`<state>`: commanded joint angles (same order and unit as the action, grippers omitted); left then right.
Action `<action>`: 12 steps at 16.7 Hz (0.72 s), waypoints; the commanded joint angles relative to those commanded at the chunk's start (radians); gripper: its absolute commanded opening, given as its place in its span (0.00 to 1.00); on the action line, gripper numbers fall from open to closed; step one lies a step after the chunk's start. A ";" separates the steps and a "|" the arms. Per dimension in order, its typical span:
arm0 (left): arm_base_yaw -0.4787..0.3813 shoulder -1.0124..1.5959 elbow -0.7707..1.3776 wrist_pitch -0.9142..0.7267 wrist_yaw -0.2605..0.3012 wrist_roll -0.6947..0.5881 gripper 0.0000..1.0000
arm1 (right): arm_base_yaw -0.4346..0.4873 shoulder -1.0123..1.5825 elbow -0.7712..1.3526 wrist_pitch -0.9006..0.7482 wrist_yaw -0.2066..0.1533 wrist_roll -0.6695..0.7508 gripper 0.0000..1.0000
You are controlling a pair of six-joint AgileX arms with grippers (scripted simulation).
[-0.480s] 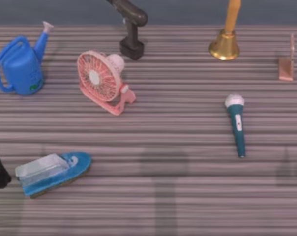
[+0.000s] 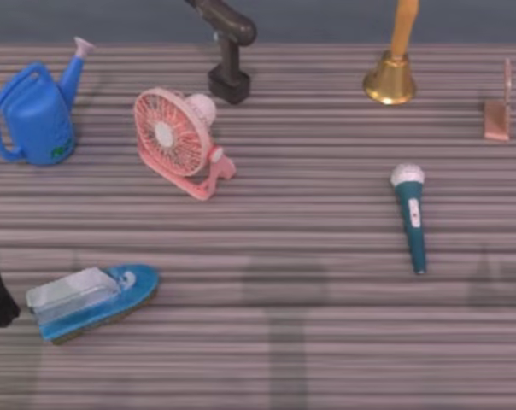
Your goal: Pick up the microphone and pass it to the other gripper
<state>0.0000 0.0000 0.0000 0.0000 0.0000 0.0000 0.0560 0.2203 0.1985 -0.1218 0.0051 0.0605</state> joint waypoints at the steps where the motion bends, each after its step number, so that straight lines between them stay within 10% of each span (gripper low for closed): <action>1: 0.000 0.000 0.000 0.000 0.000 0.000 1.00 | 0.016 0.074 0.058 -0.037 0.002 0.018 1.00; 12: 0.000 0.000 0.000 0.000 0.000 0.000 1.00 | 0.231 1.233 0.799 -0.558 0.030 0.249 1.00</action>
<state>0.0000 0.0000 0.0000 0.0000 0.0000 0.0000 0.2869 1.4531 0.9971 -0.6795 0.0354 0.3090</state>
